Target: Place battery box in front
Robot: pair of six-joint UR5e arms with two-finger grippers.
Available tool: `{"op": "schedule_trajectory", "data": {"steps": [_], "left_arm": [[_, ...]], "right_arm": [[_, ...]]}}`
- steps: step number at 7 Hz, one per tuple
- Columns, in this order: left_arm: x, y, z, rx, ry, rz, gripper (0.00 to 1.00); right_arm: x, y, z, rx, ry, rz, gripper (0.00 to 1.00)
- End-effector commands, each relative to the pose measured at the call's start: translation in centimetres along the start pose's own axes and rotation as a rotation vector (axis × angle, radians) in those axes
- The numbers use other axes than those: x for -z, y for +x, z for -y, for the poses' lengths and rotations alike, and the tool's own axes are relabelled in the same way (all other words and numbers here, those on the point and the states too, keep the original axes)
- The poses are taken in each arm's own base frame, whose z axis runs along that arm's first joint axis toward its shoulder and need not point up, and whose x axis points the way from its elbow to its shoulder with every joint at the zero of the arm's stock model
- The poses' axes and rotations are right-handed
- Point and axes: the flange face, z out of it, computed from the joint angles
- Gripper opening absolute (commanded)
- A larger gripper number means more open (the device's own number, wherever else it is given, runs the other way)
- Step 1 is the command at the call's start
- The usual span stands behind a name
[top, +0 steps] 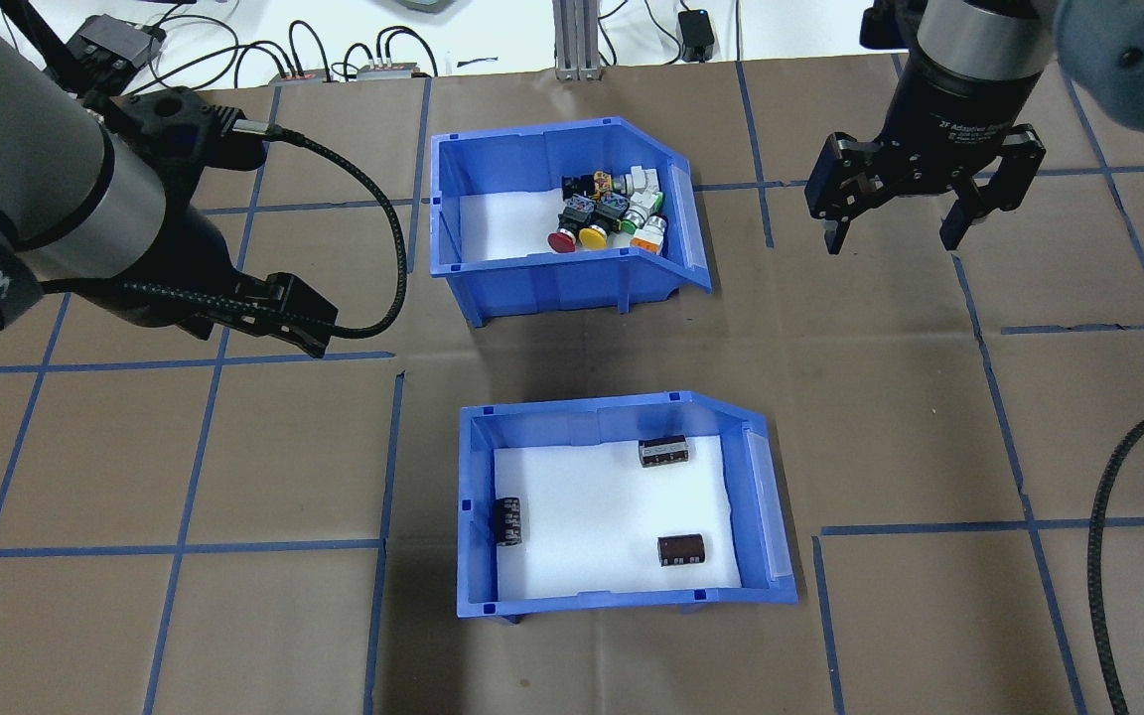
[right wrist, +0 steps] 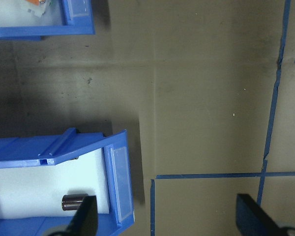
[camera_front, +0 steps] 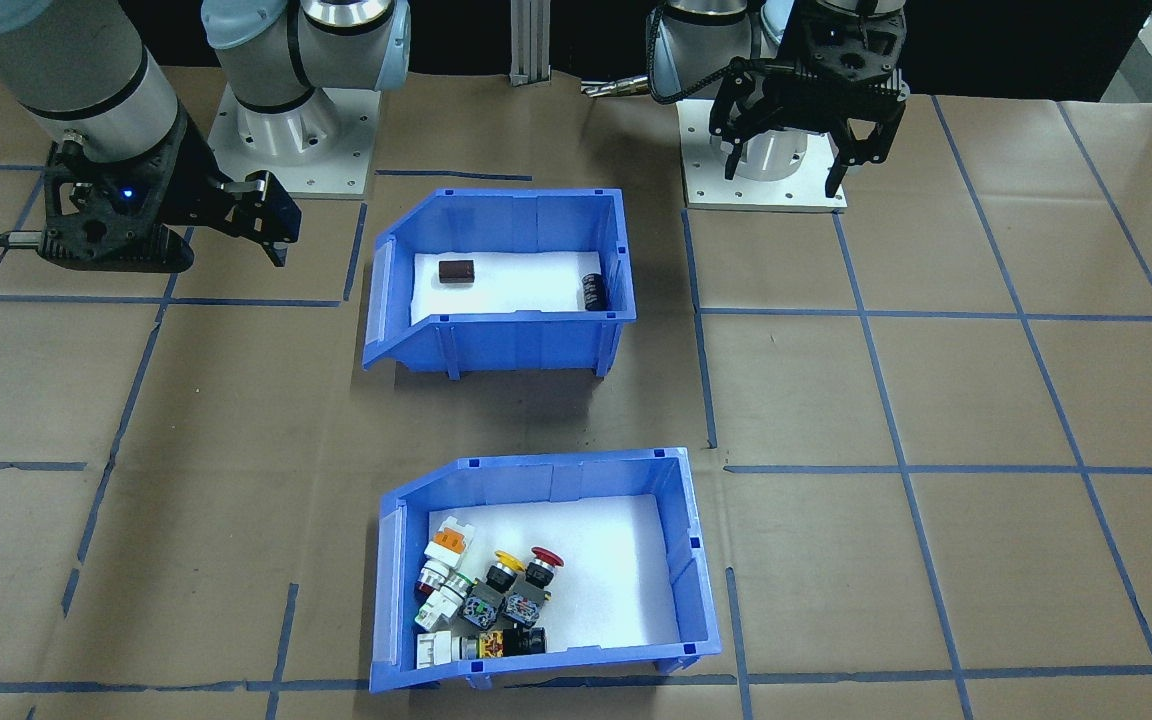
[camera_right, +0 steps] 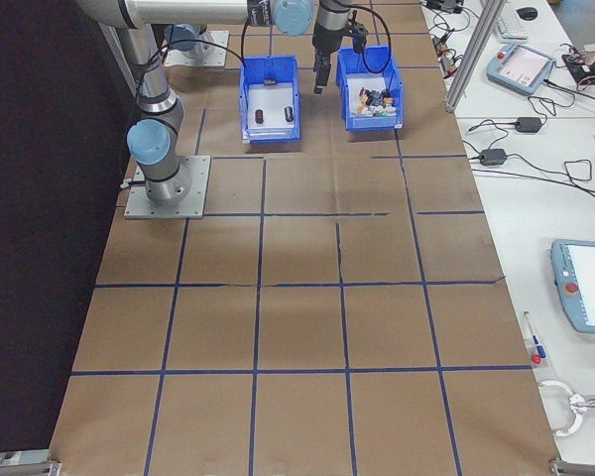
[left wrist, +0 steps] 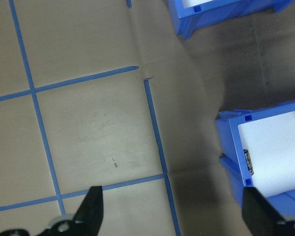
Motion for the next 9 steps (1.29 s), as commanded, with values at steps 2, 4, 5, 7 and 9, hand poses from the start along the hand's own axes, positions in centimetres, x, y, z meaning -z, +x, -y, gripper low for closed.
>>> {"op": "schedule_trajectory", "data": {"steps": [2,4,5,7,9], "left_arm": [[-0.1,0.0,0.0,0.000,-0.002,0.000,1.00],[-0.4,-0.1,0.3,0.000,-0.009,-0.003,1.00],[-0.2,-0.1,0.3,0.000,0.001,0.000,1.00],[0.1,0.0,0.1,-0.002,0.010,0.002,1.00],[-0.1,0.1,0.1,0.020,0.009,-0.003,1.00]], "right_arm": [[-0.1,0.0,-0.9,-0.006,0.001,-0.001,1.00],[-0.4,0.0,-0.8,-0.004,0.027,-0.001,1.00],[-0.4,0.0,-0.7,0.003,0.029,-0.001,1.00],[0.2,0.6,-0.4,0.007,0.042,-0.066,1.00],[0.3,0.0,1.9,0.142,0.121,-0.086,1.00]]}}
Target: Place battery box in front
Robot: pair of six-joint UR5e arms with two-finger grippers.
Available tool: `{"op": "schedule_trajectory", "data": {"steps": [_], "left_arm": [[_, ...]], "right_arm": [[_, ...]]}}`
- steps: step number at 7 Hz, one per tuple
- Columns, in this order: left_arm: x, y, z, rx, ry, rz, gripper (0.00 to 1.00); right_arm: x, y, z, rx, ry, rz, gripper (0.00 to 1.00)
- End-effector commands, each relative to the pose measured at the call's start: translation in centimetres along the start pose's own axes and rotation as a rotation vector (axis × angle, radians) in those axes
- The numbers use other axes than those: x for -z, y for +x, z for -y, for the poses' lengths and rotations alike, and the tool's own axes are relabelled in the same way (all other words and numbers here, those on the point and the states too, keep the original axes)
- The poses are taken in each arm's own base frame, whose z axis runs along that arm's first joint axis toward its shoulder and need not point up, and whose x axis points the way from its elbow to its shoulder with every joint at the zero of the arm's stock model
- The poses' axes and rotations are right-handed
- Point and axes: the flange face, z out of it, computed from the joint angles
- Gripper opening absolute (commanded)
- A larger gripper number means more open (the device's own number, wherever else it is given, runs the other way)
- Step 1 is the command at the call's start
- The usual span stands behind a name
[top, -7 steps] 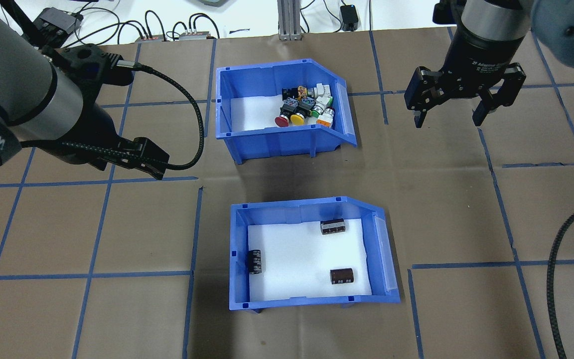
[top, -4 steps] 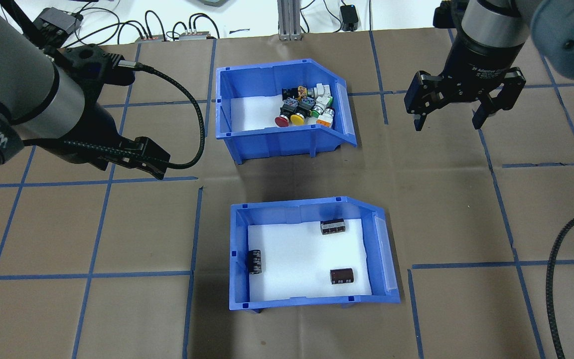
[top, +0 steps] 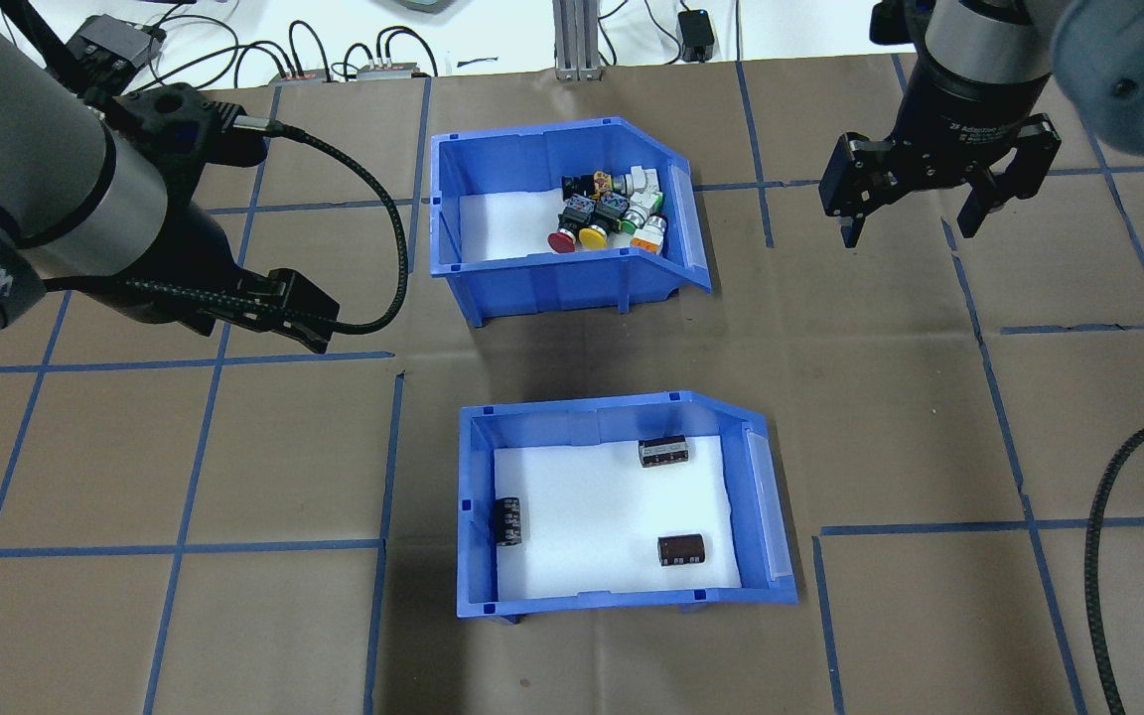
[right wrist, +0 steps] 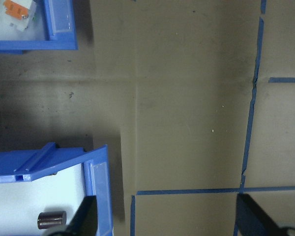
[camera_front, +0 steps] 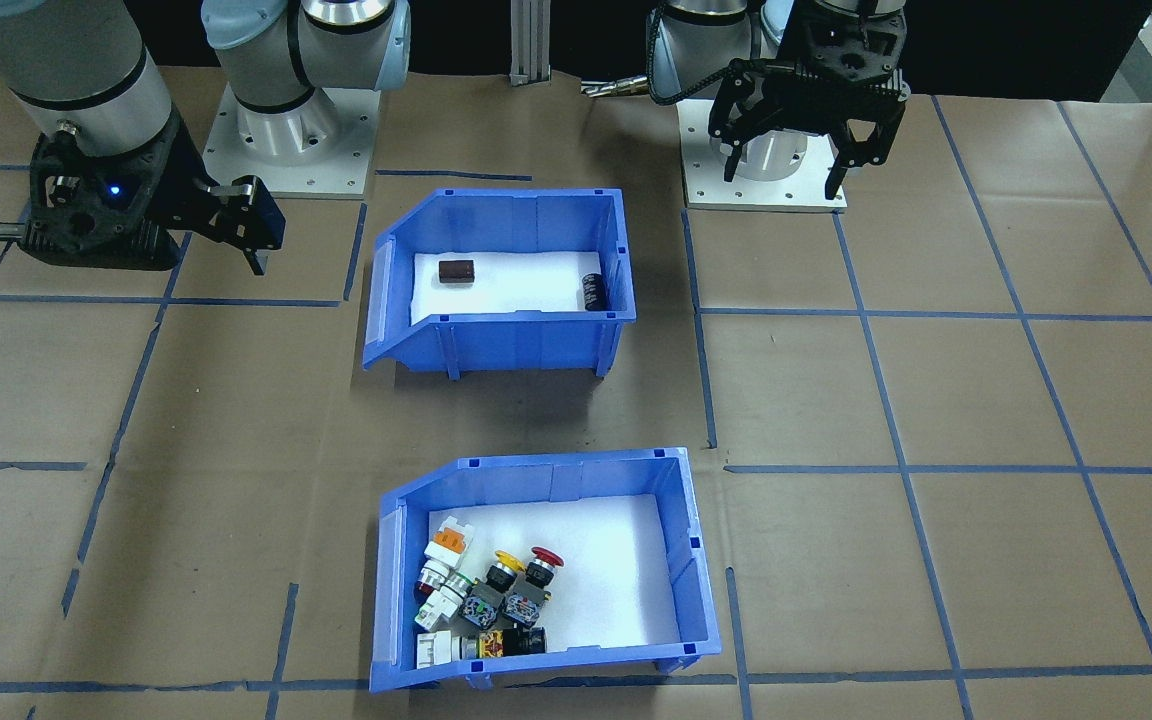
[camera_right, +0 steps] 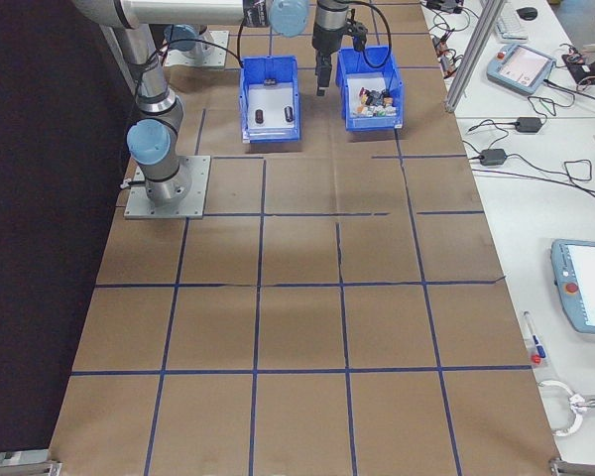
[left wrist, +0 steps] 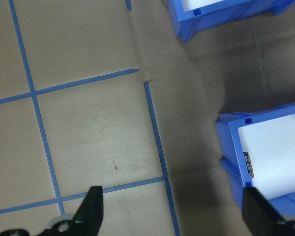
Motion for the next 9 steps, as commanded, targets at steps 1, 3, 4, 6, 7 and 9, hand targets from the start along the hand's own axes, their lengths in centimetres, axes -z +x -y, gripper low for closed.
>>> {"op": "schedule_trajectory", "data": {"steps": [1,3,4,6,7,9], "left_arm": [[-0.9,0.1,-0.7,0.011,-0.010,-0.005,1.00],[-4.7,0.6,-3.0,0.274,-0.087,-0.011,1.00],[-7.7,0.9,-4.4,0.473,-0.152,-0.005,1.00],[-9.7,2.5,-7.5,0.807,-0.197,-0.009,1.00],[-10.5,3.8,-9.6,0.990,-0.233,-0.073,1.00],[-12.3,6.7,-11.4,1.234,-0.247,-0.072,1.00]], "right_arm": [[0.7,-0.5,2.7,0.179,0.063,-0.012,1.00],[0.1,-4.4,6.5,0.391,0.063,-0.021,1.00],[-0.5,-8.3,8.6,0.532,0.064,-0.026,1.00],[-1.5,-17.1,11.9,0.852,0.089,-0.043,1.00],[-2.6,-21.3,11.9,0.988,0.084,-0.048,1.00],[-4.9,-27.5,10.2,1.247,0.065,-0.055,1.00]]}}
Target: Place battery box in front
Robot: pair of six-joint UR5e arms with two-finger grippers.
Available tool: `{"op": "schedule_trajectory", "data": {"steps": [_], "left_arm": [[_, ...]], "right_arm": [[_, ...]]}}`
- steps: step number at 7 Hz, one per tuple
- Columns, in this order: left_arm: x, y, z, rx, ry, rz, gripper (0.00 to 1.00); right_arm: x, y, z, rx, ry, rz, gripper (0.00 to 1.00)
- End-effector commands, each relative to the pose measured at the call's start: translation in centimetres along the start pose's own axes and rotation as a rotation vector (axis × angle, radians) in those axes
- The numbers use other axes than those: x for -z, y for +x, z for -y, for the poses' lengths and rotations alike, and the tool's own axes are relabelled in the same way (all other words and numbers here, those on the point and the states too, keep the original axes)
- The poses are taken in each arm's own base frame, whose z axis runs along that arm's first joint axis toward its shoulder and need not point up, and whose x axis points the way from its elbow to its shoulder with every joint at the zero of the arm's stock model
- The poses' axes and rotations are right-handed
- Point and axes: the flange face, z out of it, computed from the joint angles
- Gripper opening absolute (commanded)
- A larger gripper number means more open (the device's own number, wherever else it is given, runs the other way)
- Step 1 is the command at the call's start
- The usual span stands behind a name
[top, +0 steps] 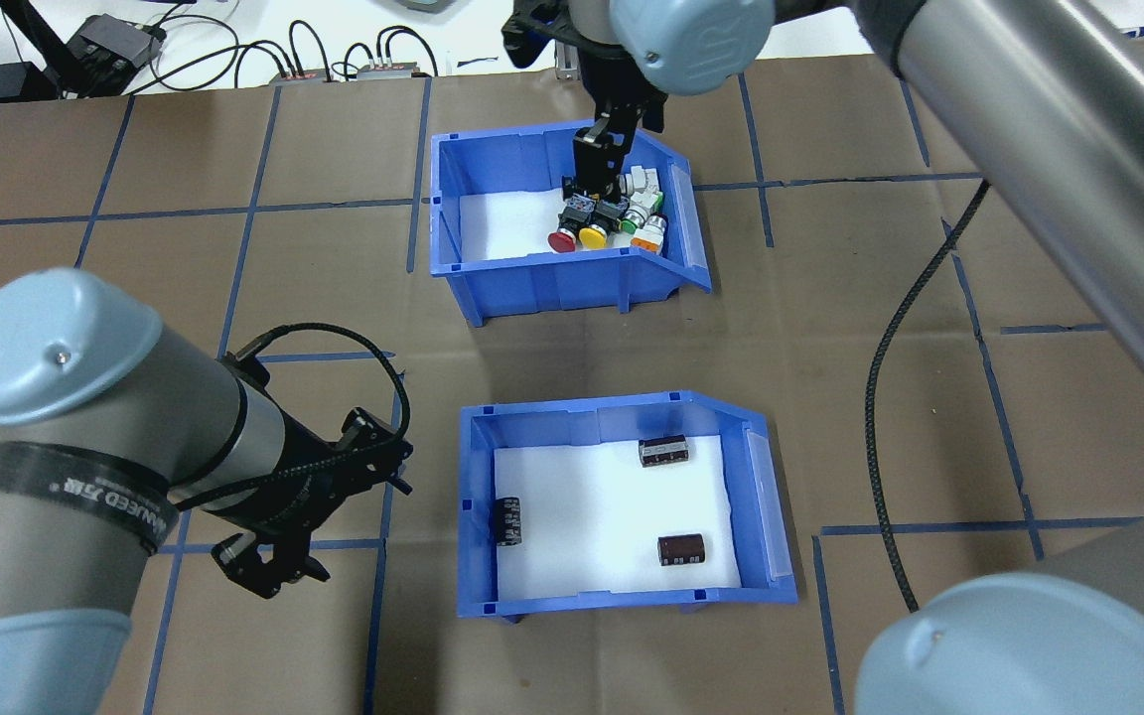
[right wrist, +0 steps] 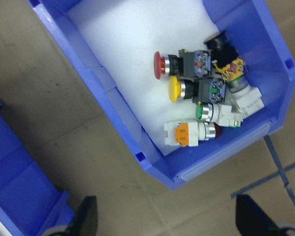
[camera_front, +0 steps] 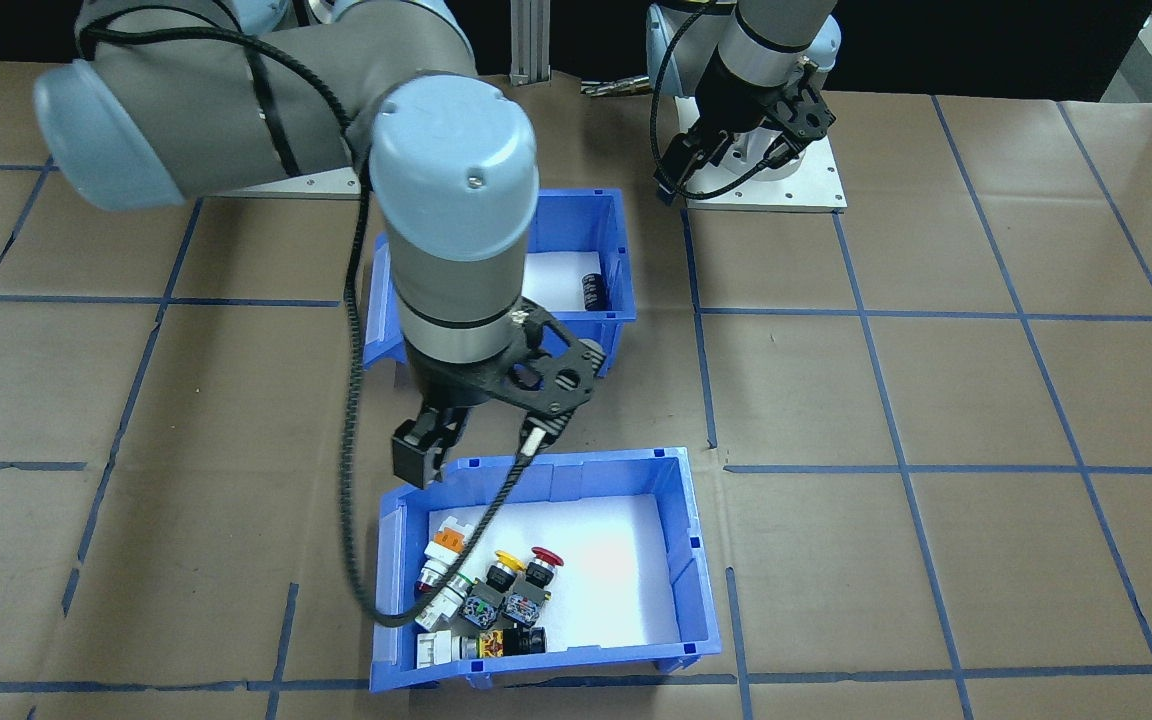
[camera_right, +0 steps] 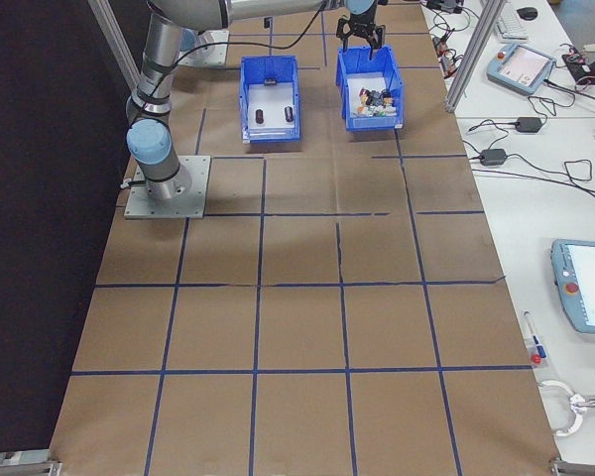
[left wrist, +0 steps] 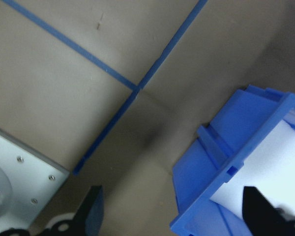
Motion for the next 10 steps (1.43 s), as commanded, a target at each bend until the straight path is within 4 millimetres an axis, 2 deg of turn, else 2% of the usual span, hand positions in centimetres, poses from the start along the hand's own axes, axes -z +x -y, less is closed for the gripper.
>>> {"op": "schedule_trajectory", "data": {"steps": [1,2,3,4,5,6,8,9,10], "left_arm": [[-1.9,0.3,-4.3,0.269,-0.002,-0.007,1.00],[-2.4,0.8,-6.6,0.342,0.012,-0.027,1.00],[-3.6,0.8,-8.5,0.442,0.012,-0.005,1.00],[-5.6,1.0,-10.8,0.470,0.058,0.053,1.00],[-7.1,2.0,-12.5,0.504,0.110,0.025,1.00],[-8.3,2.8,-14.1,0.548,0.112,0.000,1.00],[-10.0,3.6,-16.0,0.598,0.120,-0.010,1.00],[-10.2,4.6,-15.8,0.612,0.132,-0.068,1.00],[-10.9,5.2,-15.6,0.655,0.132,-0.067,1.00]], "right_arm": [[-2.1,-5.1,4.5,0.263,-0.012,0.012,1.00],[-3.1,-6.5,5.7,0.355,-0.024,0.021,1.00],[-4.4,-6.4,6.1,0.361,-0.030,0.032,1.00],[-6.8,-5.9,7.2,0.363,-0.022,0.023,1.00],[-10.0,-5.2,8.7,0.360,0.002,-0.003,1.00],[-12.3,-5.1,9.5,0.361,0.009,-0.014,1.00],[-14.7,-5.9,8.6,0.365,-0.025,0.026,1.00],[-14.6,-5.8,8.2,0.357,-0.025,0.024,0.99],[-14.1,-5.9,8.4,0.361,-0.020,0.016,0.71]]}}
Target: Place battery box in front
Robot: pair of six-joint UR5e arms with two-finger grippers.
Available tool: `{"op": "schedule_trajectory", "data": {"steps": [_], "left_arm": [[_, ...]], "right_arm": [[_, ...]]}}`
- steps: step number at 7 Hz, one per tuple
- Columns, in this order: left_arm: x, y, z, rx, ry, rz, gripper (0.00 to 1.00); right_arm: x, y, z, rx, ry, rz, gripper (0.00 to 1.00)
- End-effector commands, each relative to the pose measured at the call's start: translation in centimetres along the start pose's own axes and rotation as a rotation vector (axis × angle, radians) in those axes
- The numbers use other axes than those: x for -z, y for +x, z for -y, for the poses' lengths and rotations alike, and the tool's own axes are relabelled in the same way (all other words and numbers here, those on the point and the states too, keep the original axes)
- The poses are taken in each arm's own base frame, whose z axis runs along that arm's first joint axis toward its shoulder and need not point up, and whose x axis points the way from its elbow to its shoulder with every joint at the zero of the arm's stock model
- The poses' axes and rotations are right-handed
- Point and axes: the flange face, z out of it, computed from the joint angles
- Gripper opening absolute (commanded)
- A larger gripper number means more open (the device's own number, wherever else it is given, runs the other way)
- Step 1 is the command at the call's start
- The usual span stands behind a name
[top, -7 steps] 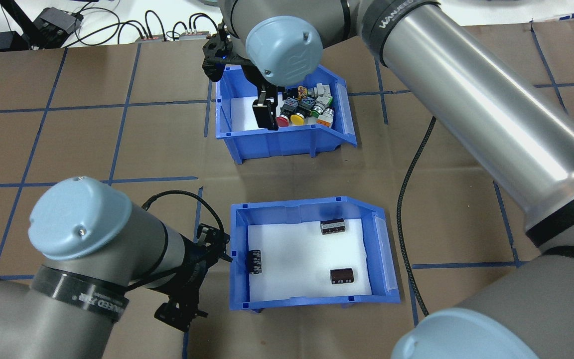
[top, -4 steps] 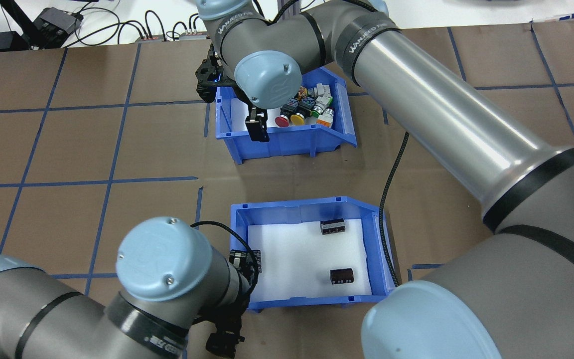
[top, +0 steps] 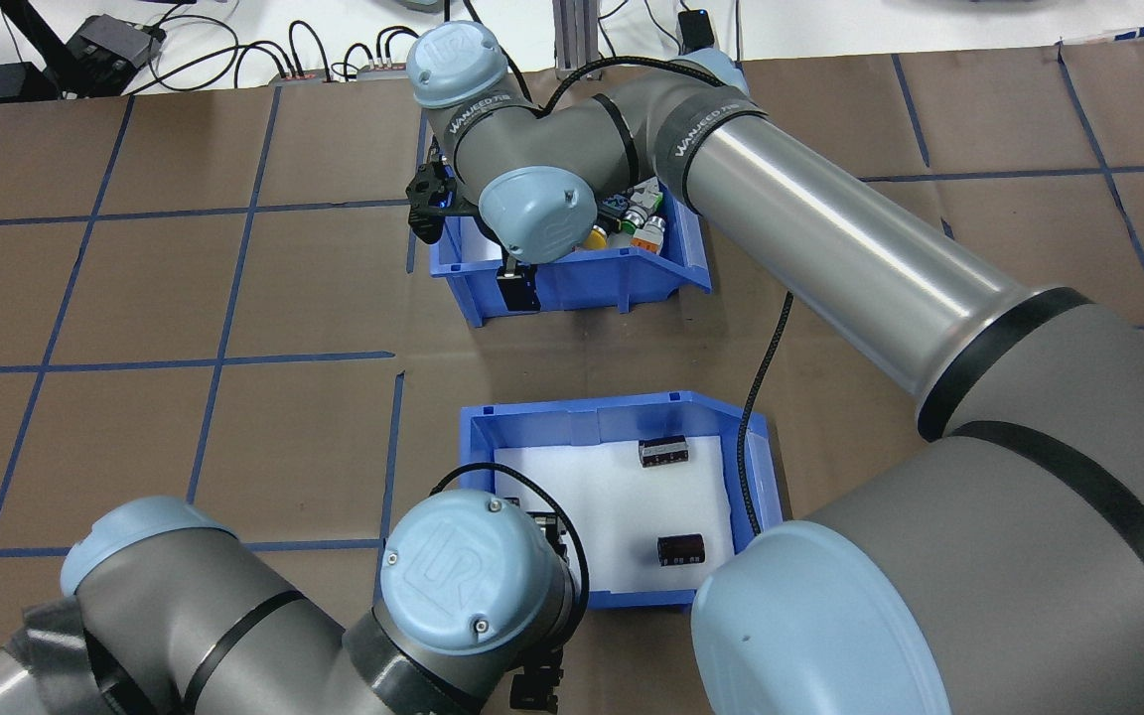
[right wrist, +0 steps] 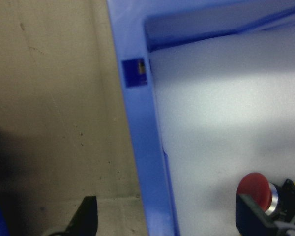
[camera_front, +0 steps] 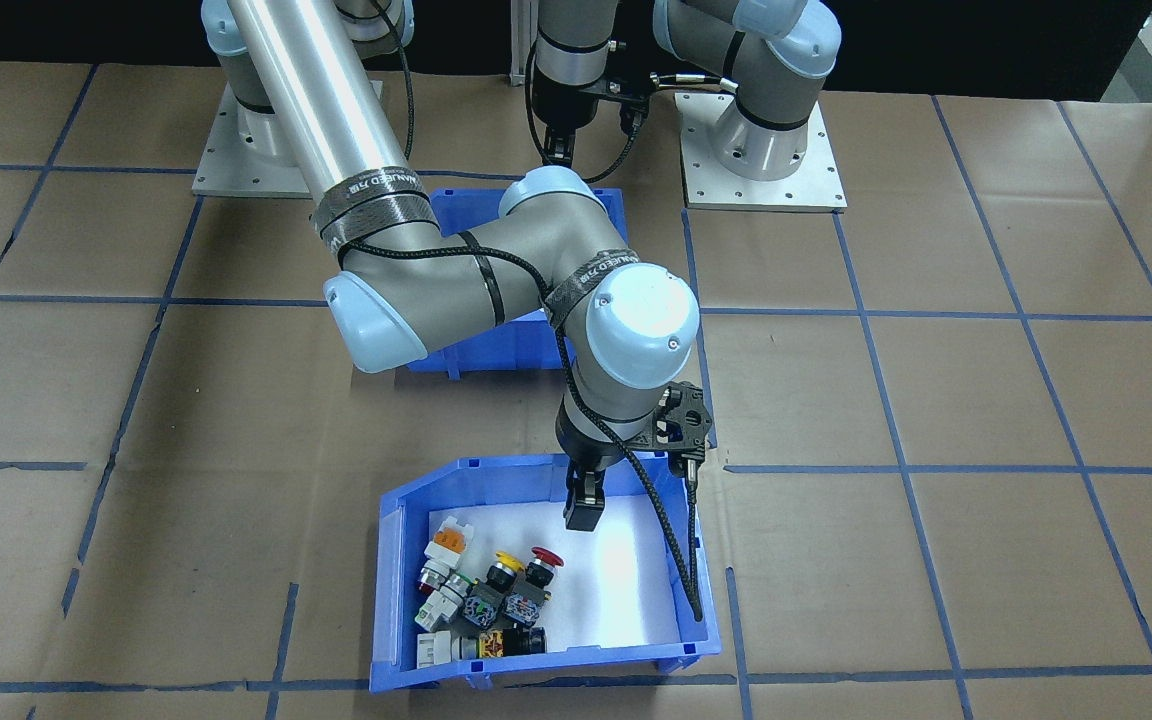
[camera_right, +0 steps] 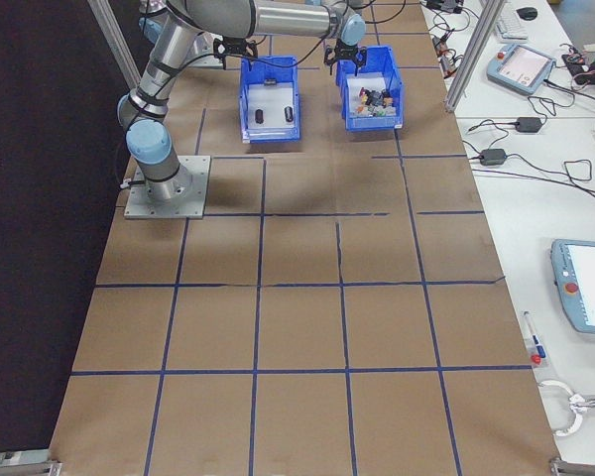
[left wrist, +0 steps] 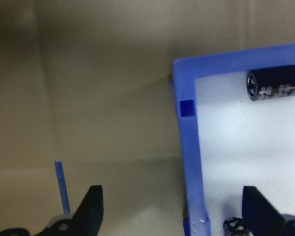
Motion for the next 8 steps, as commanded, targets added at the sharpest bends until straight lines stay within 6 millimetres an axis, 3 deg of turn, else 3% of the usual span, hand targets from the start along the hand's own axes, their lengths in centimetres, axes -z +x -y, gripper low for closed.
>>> {"op": "schedule_trajectory", "data": {"steps": [1,2,3,5,6,7,8], "left_arm": [[-1.2,1.2,-1.1,0.058,-0.012,-0.033,1.00],[-1.8,1.0,-1.4,0.080,-0.005,-0.024,1.00],[-2.7,1.0,-2.0,0.072,0.010,-0.015,1.00],[-4.4,1.7,-2.5,0.102,0.029,-0.001,0.98],[-4.4,1.7,-2.5,0.103,0.029,-0.001,0.66],[-4.4,1.7,-2.6,0.114,0.023,0.004,0.42],[-4.4,1.7,-2.6,0.129,0.022,0.002,0.21]], "right_arm": [[0.3,0.0,-0.1,0.002,-0.005,-0.010,0.29],[0.5,0.1,-0.1,0.032,-0.002,-0.015,0.11],[1.2,0.4,-0.2,0.037,0.001,-0.027,0.02],[4.4,1.8,-1.2,0.020,0.030,-0.075,0.00],[5.7,3.2,-2.6,0.040,0.038,-0.098,0.00],[6.4,5.2,-5.8,0.045,0.029,-0.099,0.00],[7.3,7.5,-10.8,0.040,0.021,-0.100,0.00]]}}
